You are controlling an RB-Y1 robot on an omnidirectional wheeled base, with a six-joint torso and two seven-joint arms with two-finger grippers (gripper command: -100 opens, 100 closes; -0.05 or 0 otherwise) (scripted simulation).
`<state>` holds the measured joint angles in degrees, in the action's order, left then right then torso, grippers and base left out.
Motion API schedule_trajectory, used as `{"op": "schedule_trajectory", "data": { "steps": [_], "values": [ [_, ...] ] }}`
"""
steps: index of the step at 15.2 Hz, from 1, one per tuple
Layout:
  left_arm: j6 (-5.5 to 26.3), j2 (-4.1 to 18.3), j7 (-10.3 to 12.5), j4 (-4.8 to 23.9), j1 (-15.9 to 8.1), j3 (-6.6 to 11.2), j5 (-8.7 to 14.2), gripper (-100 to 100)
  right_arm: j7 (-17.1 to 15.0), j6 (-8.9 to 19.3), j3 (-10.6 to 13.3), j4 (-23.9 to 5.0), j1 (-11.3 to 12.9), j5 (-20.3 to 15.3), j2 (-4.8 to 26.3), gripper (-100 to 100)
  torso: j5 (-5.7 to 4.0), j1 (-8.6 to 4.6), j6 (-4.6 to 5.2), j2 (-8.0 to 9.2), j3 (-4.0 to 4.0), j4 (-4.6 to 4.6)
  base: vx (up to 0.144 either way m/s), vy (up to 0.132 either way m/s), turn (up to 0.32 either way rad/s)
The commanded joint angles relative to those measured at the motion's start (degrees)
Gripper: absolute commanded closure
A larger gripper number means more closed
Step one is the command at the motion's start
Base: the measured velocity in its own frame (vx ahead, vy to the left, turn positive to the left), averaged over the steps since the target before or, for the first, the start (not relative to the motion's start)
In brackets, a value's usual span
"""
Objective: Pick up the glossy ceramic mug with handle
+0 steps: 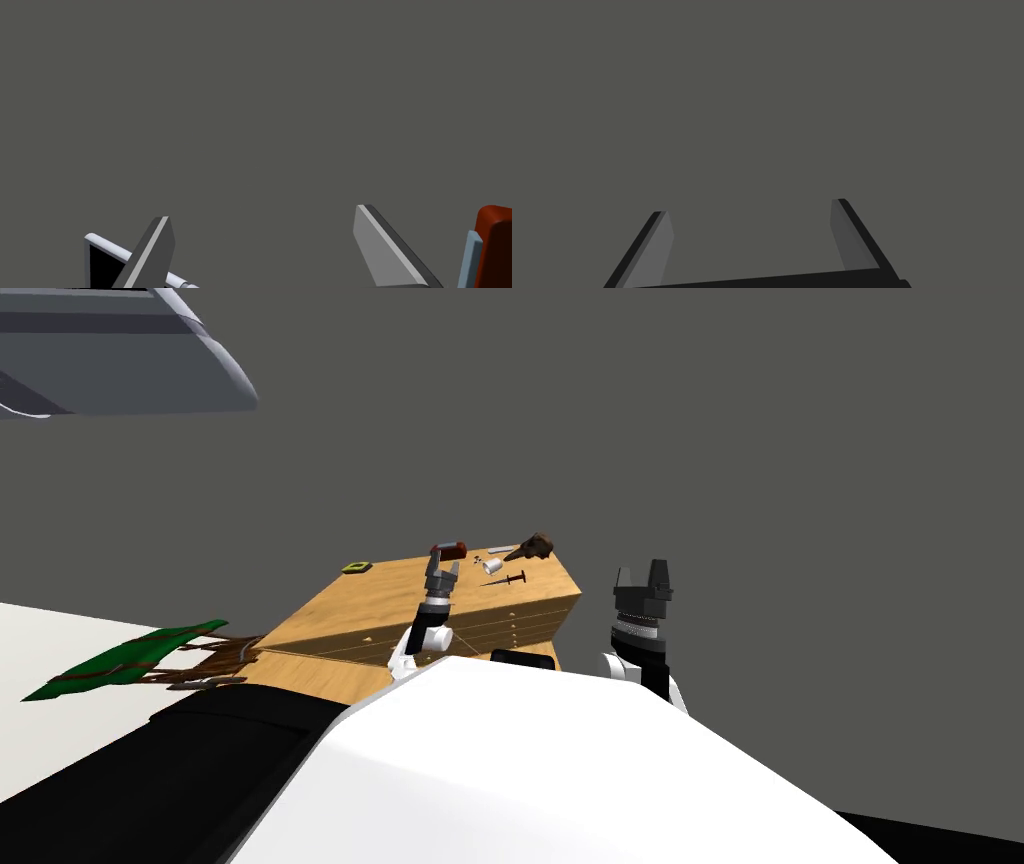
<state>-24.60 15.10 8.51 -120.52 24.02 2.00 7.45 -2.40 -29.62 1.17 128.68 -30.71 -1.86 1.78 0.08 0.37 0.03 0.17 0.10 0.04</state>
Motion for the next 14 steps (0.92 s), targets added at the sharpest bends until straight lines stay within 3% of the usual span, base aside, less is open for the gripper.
{"op": "schedule_trajectory", "data": {
  "steps": [1,6,13,14],
  "values": [
    [0.7,1.8,0.9,2.7,-1.4,0.03,0.4,-100,0.0,0.0,0.0,0.0,0.0,0.0,0.0,0,0.0,0.0,0.0,0.0,0.0,0.0,-0.039,0.068,-0.243],
    [2.6,5.4,2.9,8.7,-5.0,0.0,1.4,-100,0.0,0.0,0.0,0.0,0.0,0.0,0.0,0,0.02,0.09,0.0,0.02,0.01,0.0,-0.062,0.093,-0.273],
    [4.6,8.6,5.0,15.6,-8.8,-0.04,2.4,-100,0.0,0.0,0.0,0.0,0.0,0.0,0.0,0,0.01,0.07,0.03,0.0,0.0,0.0,-0.066,0.073,-0.249],
    [5.3,9.6,5.7,17.6,-10.1,-0.05,2.8,-100,0.0,0.0,0.0,0.0,0.0,0.0,0.0,0,0.02,0.08,-0.01,-0.03,-0.02,0.0,-0.066,0.09,-0.268]
  ]
}}
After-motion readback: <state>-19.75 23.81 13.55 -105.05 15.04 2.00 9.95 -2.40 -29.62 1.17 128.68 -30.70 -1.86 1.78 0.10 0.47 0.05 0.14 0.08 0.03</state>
